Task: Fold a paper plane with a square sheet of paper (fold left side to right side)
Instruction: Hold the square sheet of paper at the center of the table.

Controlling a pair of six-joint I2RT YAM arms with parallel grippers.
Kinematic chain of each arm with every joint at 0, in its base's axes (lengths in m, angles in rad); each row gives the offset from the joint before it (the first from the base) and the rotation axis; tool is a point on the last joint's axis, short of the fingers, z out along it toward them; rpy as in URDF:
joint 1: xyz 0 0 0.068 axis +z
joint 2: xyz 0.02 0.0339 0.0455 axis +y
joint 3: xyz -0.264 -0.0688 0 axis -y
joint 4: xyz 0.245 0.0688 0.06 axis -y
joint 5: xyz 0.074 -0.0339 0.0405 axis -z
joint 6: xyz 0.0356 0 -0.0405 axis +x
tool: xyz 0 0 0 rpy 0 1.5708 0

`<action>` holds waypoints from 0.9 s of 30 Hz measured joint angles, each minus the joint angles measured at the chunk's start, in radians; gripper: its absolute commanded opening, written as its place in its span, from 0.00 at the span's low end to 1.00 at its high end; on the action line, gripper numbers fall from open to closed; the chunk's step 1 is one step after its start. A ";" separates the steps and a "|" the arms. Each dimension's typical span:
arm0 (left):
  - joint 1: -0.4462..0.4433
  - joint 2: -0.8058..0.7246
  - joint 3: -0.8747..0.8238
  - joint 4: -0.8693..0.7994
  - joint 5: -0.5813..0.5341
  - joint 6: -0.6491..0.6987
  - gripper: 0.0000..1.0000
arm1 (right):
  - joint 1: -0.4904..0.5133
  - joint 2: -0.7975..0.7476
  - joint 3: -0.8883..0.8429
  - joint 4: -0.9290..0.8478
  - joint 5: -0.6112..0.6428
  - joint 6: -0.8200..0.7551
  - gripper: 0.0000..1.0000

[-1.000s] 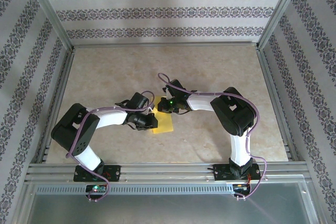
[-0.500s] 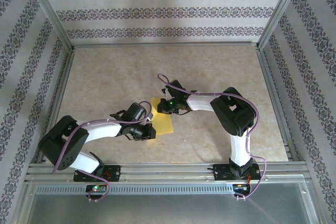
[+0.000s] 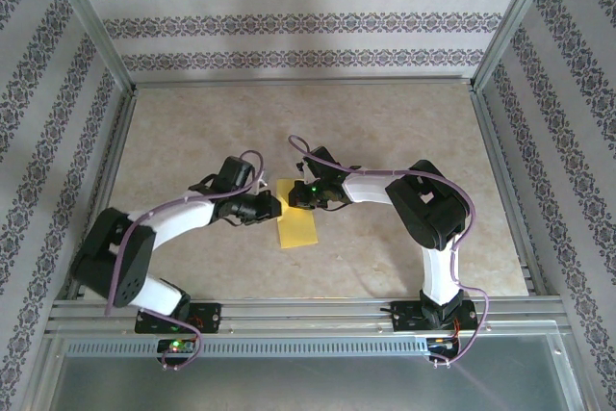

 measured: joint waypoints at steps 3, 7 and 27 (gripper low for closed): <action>0.000 0.085 0.042 -0.005 -0.002 0.026 0.13 | 0.000 0.000 0.000 0.000 0.000 0.000 0.00; 0.000 0.155 0.056 -0.008 -0.002 0.049 0.13 | 0.000 0.000 0.000 0.000 0.000 -0.003 0.00; -0.021 0.220 0.087 -0.034 -0.036 0.094 0.13 | -0.018 -0.058 0.011 -0.087 0.026 -0.007 0.27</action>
